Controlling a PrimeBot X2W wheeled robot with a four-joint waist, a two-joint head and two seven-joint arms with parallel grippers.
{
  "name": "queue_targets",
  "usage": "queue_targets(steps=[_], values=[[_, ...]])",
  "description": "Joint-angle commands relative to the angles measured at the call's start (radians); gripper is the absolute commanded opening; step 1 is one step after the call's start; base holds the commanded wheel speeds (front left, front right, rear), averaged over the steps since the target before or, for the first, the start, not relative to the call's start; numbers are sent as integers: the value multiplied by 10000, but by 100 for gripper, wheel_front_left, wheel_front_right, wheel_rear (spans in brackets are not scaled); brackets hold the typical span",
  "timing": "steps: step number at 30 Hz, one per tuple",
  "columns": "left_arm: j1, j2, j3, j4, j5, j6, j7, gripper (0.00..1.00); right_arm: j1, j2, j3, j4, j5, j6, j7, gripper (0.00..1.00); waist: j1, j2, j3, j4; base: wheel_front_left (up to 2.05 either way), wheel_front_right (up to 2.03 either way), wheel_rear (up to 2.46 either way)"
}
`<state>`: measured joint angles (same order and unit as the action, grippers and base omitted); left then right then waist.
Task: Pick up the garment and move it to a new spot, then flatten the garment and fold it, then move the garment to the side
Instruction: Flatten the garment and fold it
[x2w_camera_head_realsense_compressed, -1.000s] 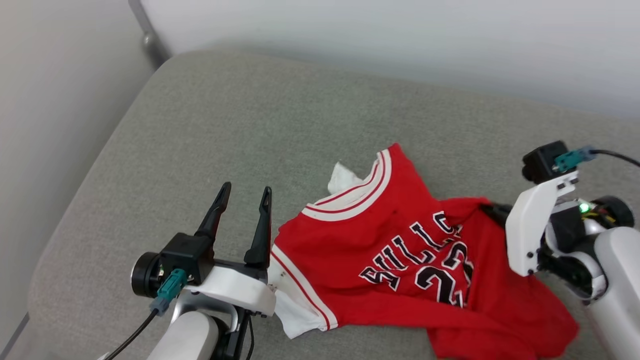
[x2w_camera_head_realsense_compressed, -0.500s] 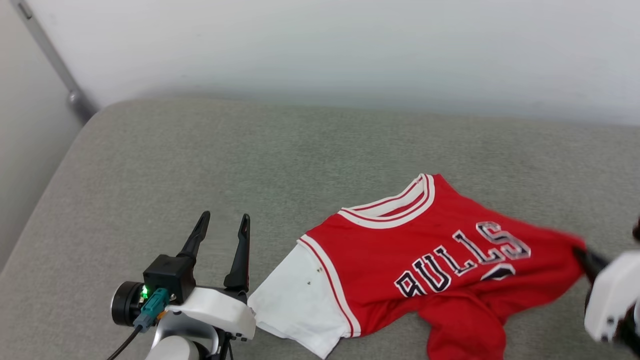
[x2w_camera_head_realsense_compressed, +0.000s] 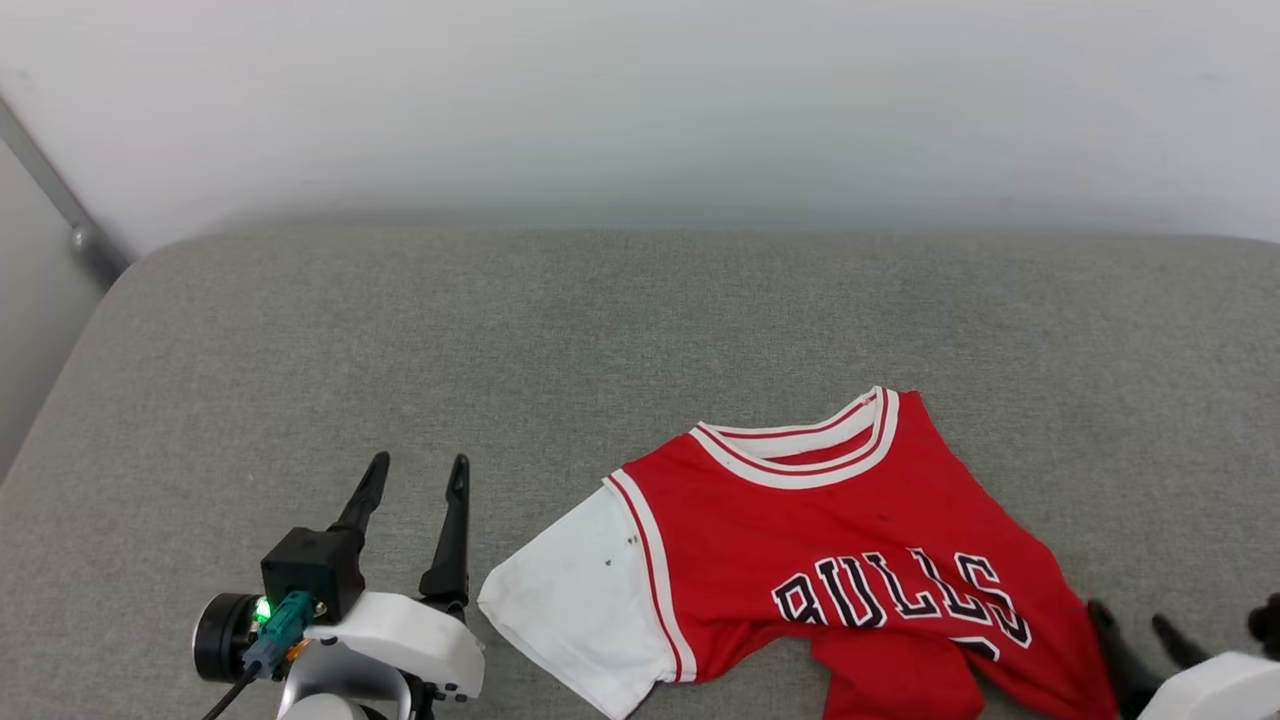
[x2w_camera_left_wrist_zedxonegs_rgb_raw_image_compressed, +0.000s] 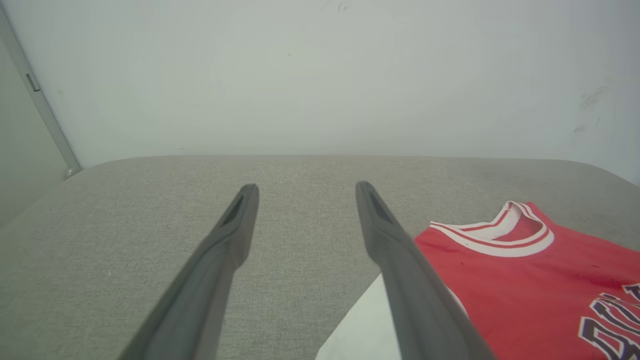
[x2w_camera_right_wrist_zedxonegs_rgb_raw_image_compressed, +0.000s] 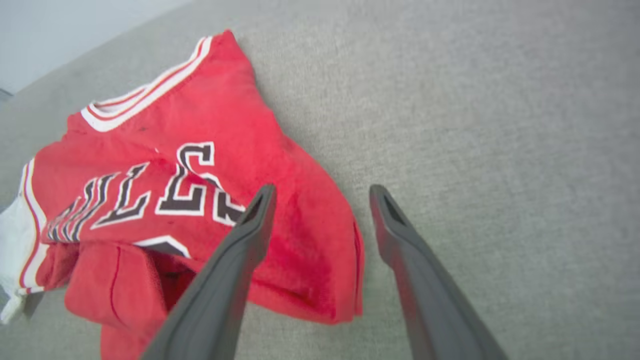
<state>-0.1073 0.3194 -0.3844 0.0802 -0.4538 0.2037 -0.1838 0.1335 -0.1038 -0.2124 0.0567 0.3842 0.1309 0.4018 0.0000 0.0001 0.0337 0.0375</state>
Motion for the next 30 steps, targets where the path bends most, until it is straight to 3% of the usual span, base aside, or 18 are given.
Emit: queue_targets(steps=[1,5,11,21,27,30], values=[[111,56,52,-45,-30,96,-3,100,-146,50,-111,-117,-43,-3,-394,100,0,-1,-60,-32,0,0,0],[203,106,104,-143,-47,163,31,100,-489,-7,-286,-444,-74,-3,-1102,100,0,-1,-158,-66,0,0,0],[-57,152,105,-366,26,220,-13,100,-1744,-757,-454,-95,148,-3,-578,100,0,-1,116,49,0,0,0],[-1079,-237,-219,-524,233,-1,-285,100,-4230,-2114,757,1684,978,-3,2639,100,0,-1,1502,984,0,0,0],[-1593,-458,-343,-377,303,-177,-486,100,-5128,-2101,1362,2504,845,-3,4301,100,0,-1,2151,1371,0,0,0],[-1684,-538,-351,-258,312,-217,-564,100,-5313,-1771,1383,3133,734,-1,4825,100,0,-1,2320,1420,0,0,0]])
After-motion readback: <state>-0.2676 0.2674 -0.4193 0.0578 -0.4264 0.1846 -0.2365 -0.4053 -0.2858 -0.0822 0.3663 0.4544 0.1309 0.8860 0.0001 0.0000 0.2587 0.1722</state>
